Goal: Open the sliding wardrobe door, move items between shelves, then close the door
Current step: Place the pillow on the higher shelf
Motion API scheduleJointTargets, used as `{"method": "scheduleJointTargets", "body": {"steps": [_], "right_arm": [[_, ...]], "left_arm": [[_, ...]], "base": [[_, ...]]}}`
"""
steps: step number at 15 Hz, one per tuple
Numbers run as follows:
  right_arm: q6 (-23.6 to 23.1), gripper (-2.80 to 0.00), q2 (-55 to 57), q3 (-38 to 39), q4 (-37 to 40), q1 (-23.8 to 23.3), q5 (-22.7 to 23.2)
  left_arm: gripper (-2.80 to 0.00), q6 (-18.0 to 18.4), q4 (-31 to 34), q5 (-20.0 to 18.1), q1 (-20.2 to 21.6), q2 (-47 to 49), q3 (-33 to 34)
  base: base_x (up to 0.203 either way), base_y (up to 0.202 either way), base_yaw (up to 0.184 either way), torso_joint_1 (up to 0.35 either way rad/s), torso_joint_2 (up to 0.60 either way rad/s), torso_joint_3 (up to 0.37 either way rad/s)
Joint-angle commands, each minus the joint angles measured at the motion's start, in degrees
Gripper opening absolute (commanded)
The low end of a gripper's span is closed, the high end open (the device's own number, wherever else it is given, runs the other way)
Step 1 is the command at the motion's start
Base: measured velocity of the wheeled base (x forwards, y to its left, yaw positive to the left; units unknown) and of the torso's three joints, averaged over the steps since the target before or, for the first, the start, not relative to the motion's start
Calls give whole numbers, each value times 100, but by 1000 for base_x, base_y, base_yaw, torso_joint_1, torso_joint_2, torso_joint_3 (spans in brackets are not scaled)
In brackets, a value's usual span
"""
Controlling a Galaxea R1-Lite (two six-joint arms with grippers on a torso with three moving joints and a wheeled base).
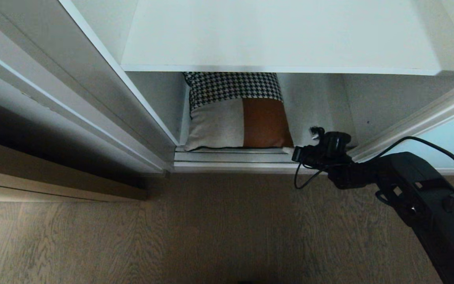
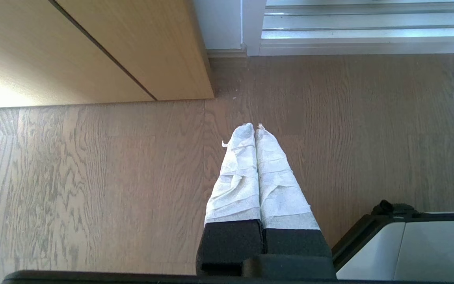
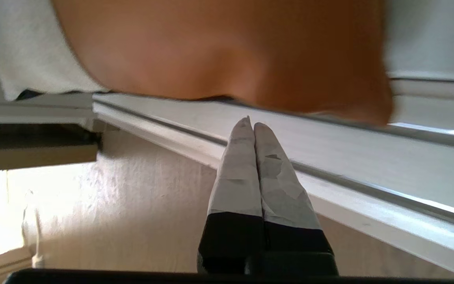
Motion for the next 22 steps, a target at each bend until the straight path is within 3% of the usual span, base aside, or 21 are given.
{"method": "scheduleJointTargets", "body": {"steps": [1, 8, 11, 13, 16, 22], "right_arm": [[4, -280, 66, -10, -17, 146, 31], [39, -280, 6, 29, -69, 58, -21], [37, -280, -475, 529, -79, 21, -34], [-1, -280, -1103, 1033, 383, -45, -5], [-515, -280, -1779, 1349, 1518, -301, 31], [-1179, -280, -2793, 2737, 1865, -351, -9]], "left_arm": [[-280, 1, 0, 1, 1, 0, 9], [-280, 1, 0, 1, 1, 0, 9], [-280, 1, 0, 1, 1, 0, 9], [-280, 1, 0, 1, 1, 0, 9], [-280, 1, 0, 1, 1, 0, 9], [-280, 0, 0, 1, 1, 0, 9]], "base": [[0, 0, 0, 0, 0, 0], [0, 0, 0, 0, 0, 0], [0, 0, 0, 0, 0, 0], [0, 0, 0, 0, 0, 0], [0, 0, 0, 0, 0, 0], [0, 0, 0, 0, 0, 0]]}}
